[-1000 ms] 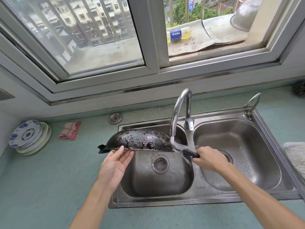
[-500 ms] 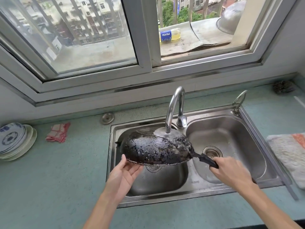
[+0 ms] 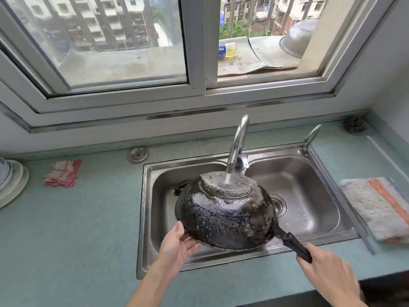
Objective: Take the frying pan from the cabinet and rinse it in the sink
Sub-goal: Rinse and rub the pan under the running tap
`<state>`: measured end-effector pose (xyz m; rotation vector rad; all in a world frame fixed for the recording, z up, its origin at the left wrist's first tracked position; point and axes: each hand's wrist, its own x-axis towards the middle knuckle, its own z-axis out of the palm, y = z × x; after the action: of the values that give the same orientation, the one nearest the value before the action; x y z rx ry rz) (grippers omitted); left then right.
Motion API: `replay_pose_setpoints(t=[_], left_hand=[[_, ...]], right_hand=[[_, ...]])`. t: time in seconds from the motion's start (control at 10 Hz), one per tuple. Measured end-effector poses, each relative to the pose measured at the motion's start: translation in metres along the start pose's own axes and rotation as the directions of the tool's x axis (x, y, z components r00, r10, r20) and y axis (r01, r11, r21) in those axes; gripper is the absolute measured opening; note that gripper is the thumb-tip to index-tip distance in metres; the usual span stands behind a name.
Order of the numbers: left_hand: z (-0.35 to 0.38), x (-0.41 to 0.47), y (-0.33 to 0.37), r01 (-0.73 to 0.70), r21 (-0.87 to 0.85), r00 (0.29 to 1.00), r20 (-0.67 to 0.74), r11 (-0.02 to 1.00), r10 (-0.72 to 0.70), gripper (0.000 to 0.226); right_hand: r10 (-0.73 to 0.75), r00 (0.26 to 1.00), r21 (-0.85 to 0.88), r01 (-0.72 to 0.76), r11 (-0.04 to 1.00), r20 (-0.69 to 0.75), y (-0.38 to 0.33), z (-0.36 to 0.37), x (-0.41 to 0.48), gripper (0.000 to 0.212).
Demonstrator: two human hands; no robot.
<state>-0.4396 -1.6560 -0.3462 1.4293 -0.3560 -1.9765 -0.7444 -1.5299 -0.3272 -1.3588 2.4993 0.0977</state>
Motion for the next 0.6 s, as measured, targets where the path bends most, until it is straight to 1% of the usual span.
replay_pose_setpoints(t=[0.1, 0.2, 0.3, 0.4, 0.5, 0.6], left_hand=[[-0.001, 0.0, -0.009, 0.027, 0.074, 0.999, 0.019, 0.997, -0.028, 0.033], [0.001, 0.006, -0.018, 0.054, 0.176, 0.998, 0.034, 0.983, -0.061, 0.035], [0.01, 0.012, -0.022, 0.071, 0.248, 0.994, 0.063, 0.966, -0.09, 0.038], [0.017, 0.019, -0.024, 0.074, 0.283, 0.989, 0.099, 0.956, -0.107, 0.038], [0.024, 0.025, -0.021, 0.073, 0.317, 0.984, 0.132, 0.945, -0.12, 0.037], [0.035, 0.031, -0.011, 0.064, 0.34, 0.981, 0.149, 0.938, -0.121, 0.033]], right_hand=[[0.152, 0.988, -0.008, -0.151, 0.988, 0.014, 0.003, 0.009, -0.021, 0.026], [0.173, 0.985, 0.076, -0.173, 0.982, 0.006, 0.019, 0.035, -0.04, 0.027], [0.193, 0.962, 0.163, -0.225, 0.961, 0.192, 0.038, 0.041, -0.053, 0.045], [0.268, 0.951, 0.29, -0.302, 0.908, 0.151, 0.055, 0.047, -0.045, 0.057], [0.328, 0.887, 0.082, -0.372, 0.925, 0.325, 0.063, 0.056, -0.055, 0.044], [0.349, 0.839, -0.035, -0.369, 0.929, 0.417, 0.07, 0.068, -0.056, 0.07]])
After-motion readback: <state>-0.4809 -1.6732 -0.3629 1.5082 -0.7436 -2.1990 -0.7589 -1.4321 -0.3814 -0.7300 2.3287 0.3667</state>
